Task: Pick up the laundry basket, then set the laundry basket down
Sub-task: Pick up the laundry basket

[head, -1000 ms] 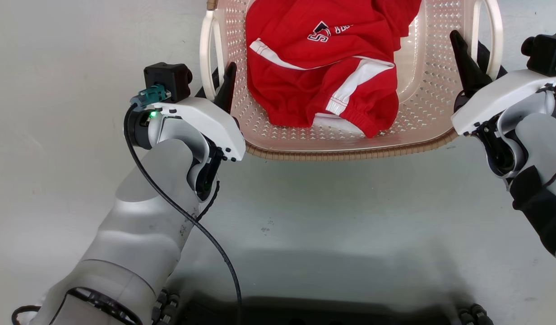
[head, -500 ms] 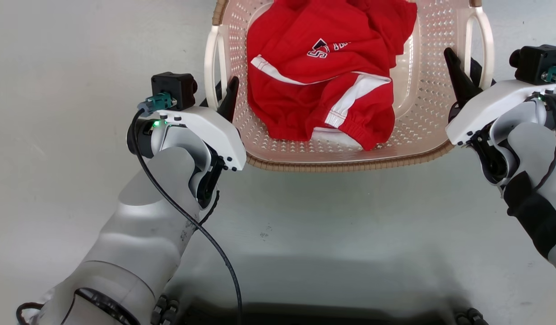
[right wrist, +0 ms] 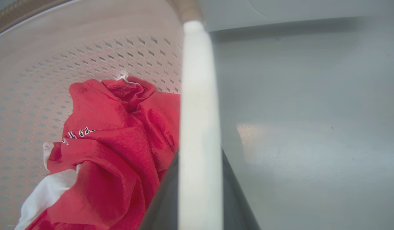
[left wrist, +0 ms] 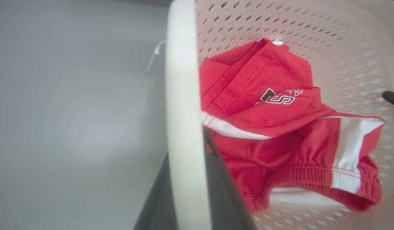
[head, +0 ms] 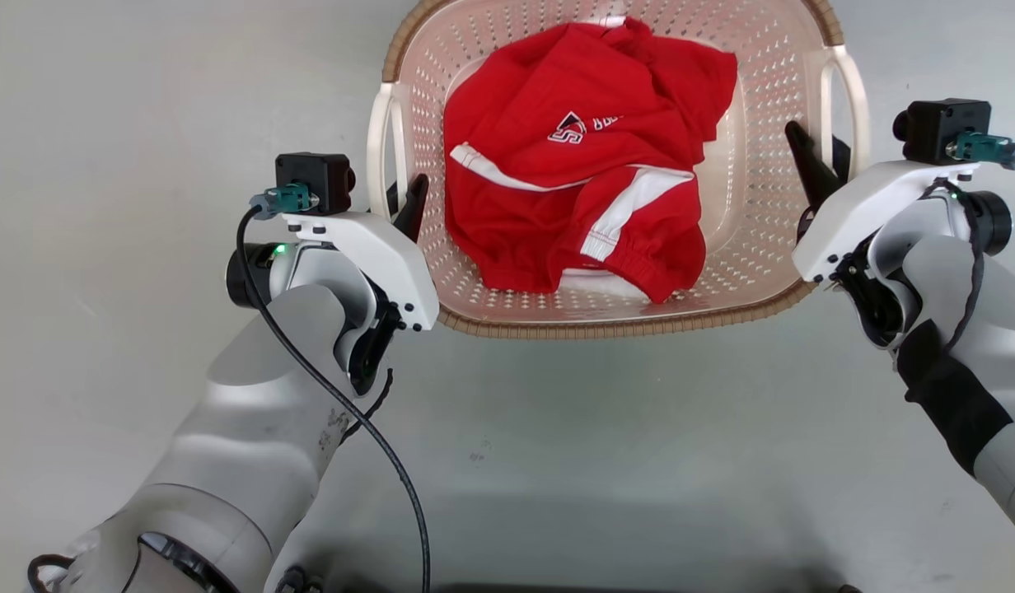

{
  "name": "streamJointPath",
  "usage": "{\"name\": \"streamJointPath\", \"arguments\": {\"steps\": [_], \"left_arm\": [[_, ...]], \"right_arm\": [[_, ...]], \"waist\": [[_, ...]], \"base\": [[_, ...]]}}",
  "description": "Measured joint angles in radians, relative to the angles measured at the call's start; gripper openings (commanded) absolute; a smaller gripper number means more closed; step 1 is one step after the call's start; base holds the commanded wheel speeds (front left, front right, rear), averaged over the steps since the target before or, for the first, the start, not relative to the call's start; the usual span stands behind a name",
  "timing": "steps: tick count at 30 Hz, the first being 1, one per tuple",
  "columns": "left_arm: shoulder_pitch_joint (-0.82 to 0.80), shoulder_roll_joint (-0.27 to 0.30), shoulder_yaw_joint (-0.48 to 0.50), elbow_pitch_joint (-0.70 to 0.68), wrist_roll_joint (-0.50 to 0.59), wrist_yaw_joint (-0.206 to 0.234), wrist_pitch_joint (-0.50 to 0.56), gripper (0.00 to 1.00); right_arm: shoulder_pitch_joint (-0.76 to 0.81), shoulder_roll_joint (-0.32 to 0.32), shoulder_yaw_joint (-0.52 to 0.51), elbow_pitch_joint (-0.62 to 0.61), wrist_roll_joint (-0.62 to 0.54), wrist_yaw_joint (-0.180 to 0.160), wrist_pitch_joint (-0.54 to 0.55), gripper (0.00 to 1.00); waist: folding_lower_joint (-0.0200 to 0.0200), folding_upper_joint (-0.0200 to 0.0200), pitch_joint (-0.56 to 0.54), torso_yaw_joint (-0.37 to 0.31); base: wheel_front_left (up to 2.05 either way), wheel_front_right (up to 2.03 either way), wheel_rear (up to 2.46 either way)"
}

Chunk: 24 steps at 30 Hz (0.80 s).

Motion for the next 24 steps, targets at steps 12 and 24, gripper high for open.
{"name": "streamJointPath", "arguments": {"steps": [12, 24], "left_arm": [[0.045, 0.010, -0.051, 0.012, -0.063, 0.000, 0.052, 0.00], [0.122, 0.034, -0.105, 0.012, -0.128, -0.001, 0.118, 0.00]], "right_arm": [[0.009, 0.028, 0.048, 0.044, 0.039, 0.000, 0.059, 0.00], [0.090, 0.074, 0.089, 0.093, 0.111, 0.000, 0.112, 0.00]], "waist": [[0.0000, 0.0000, -0.089, -0.013], [0.0000, 0.0000, -0.207, -0.038]], "base": [[0.00, 0.00, 0.00], [0.00, 0.00, 0.00]]}}
